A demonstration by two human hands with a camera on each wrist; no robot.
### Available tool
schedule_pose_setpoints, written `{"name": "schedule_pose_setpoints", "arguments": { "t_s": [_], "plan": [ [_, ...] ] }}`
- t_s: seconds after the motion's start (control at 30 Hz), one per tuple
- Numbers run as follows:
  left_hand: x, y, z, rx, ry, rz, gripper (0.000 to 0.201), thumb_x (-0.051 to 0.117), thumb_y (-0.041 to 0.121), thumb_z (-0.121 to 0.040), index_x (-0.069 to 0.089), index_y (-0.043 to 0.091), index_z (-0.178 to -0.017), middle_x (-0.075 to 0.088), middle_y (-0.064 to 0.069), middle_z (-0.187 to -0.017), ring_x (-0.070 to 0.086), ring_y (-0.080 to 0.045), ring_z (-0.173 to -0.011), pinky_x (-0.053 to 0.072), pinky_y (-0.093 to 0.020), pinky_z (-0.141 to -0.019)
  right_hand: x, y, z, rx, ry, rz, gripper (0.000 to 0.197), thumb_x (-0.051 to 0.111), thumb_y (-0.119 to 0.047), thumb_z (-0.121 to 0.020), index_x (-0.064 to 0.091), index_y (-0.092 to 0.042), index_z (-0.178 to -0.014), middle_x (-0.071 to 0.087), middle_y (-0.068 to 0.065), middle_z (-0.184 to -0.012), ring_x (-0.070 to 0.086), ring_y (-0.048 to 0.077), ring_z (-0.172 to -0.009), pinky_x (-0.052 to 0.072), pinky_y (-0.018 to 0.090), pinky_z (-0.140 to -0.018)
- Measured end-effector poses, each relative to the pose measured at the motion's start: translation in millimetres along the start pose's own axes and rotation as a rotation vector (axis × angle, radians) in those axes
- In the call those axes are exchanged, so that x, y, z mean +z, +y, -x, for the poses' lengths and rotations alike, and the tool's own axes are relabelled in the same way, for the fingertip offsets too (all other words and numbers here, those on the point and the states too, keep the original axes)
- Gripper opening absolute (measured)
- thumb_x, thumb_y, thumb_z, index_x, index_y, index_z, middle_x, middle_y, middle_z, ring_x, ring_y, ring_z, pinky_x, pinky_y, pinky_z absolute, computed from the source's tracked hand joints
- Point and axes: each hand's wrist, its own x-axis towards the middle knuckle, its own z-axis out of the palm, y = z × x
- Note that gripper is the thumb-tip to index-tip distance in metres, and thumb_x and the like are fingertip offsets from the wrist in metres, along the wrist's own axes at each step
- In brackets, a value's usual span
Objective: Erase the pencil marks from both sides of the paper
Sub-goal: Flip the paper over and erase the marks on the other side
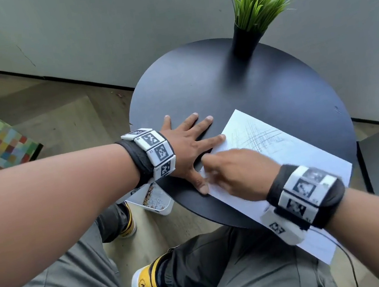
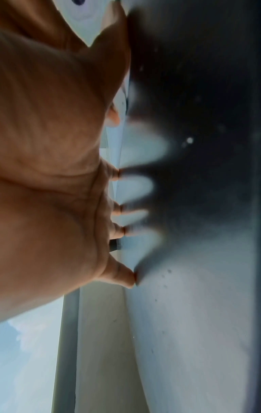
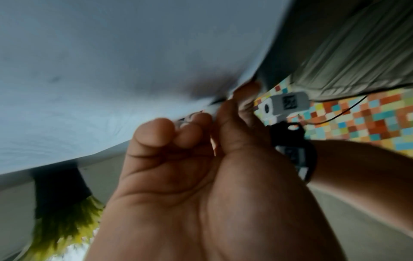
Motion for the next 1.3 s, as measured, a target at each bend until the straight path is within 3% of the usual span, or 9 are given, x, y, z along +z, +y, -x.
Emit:
{"name": "schedule_pose_setpoints", "arguments": {
  "t_s": [0.13,0.3,0.43,0.57,0.73,0.83,1.0,1.13,1.3],
  "plan": [
    [-3.8,1.3,-1.4,-0.043,-0.023,0.022,0.136,0.051,0.102,-0.039,-0.02,0.056,-0.145,-0.029,0.002,-0.161,-0.021,-0.029,-0.149,0.009,-0.08,-0.102,-22.6,44.5,-6.6,0.316,0.136,0.001,0.024,0.043,-0.04,-0.098,0.048,-0.017,-0.101,0.065,0.009,-0.098,0.057,0.033,-0.09,0.047,0.038,-0.072],
    [-8.7,2.6,-4.2,-0.058,-0.064,0.017,0.139,0.051,0.103,-0.033,-0.025,0.058,-0.141,-0.034,0.001,-0.159,-0.024,-0.034,-0.148,0.008,-0.085,-0.097,-1.8,12.2,-4.6,0.047,0.038,0.062,0.011,0.043,-0.032,-0.097,0.04,-0.022,-0.096,0.062,0.005,-0.099,0.06,0.033,-0.093,0.047,0.039,-0.072],
    [-10.4,2.3,-5.7,-0.063,-0.064,-0.01,0.142,0.048,0.105,-0.031,-0.026,0.057,-0.141,-0.032,0.002,-0.16,-0.021,-0.034,-0.149,0.018,-0.082,-0.096,-16.1,43.0,-10.6,0.205,0.145,0.06,0.019,0.044,-0.037,-0.097,0.05,-0.021,-0.105,0.065,0.003,-0.103,0.06,0.032,-0.097,0.048,0.037,-0.074],
    [-13.8,1.4,-4.9,-0.06,-0.065,0.039,0.137,0.046,0.105,-0.036,-0.023,0.055,-0.144,-0.026,0.003,-0.162,-0.019,-0.031,-0.149,0.018,-0.08,-0.099,-14.2,46.3,-5.7,0.147,0.168,0.016,0.01,0.048,-0.036,-0.095,0.046,-0.027,-0.1,0.06,-0.004,-0.097,0.057,0.025,-0.09,0.045,0.035,-0.075],
    [-18.7,3.5,-2.4,-0.05,-0.011,0.104,0.113,0.053,0.095,-0.056,-0.016,0.065,-0.14,-0.017,0.0,-0.164,-0.01,-0.034,-0.15,0.014,-0.077,-0.106,-13.4,48.2,3.0,0.15,0.199,-0.008,0.021,0.048,-0.044,-0.098,0.052,-0.025,-0.104,0.058,-0.004,-0.1,0.056,0.024,-0.092,0.047,0.038,-0.079],
    [-11.1,5.9,-2.4,-0.039,-0.025,0.021,0.117,0.054,0.097,-0.051,-0.014,0.065,-0.141,-0.022,0.0,-0.163,-0.016,-0.036,-0.149,0.012,-0.077,-0.105,-13.1,47.1,5.8,0.143,0.224,-0.02,0.026,0.044,-0.045,-0.096,0.051,-0.021,-0.1,0.058,-0.002,-0.097,0.056,0.026,-0.088,0.046,0.039,-0.076],
    [-10.6,2.2,-6.0,-0.051,-0.008,-0.01,0.125,0.047,0.103,-0.043,-0.018,0.062,-0.142,-0.026,-0.002,-0.162,-0.018,-0.036,-0.149,0.011,-0.079,-0.103,-13.7,40.8,-0.5,0.176,0.221,0.013,0.014,0.046,-0.034,-0.099,0.052,-0.023,-0.105,0.06,0.002,-0.097,0.057,0.028,-0.092,0.043,0.035,-0.073],
    [-10.2,4.3,-6.1,-0.064,-0.039,-0.012,0.128,0.048,0.104,-0.04,-0.021,0.063,-0.14,-0.029,-0.002,-0.161,-0.02,-0.038,-0.148,0.011,-0.082,-0.1,0.9,11.9,4.4,-0.08,0.06,0.099,0.008,0.05,-0.021,-0.096,0.052,-0.015,-0.1,0.056,0.004,-0.095,0.057,0.03,-0.088,0.04,0.037,-0.068],
    [-11.3,3.8,-9.0,-0.064,-0.035,-0.027,0.126,0.05,0.102,-0.042,-0.018,0.061,-0.14,-0.029,-0.003,-0.161,-0.019,-0.04,-0.148,0.014,-0.084,-0.097,-12.1,35.4,-9.4,0.076,0.141,0.048,0.018,0.045,-0.024,-0.096,0.05,-0.019,-0.112,0.059,0.005,-0.107,0.058,0.03,-0.1,0.045,0.036,-0.077]
  ]
}}
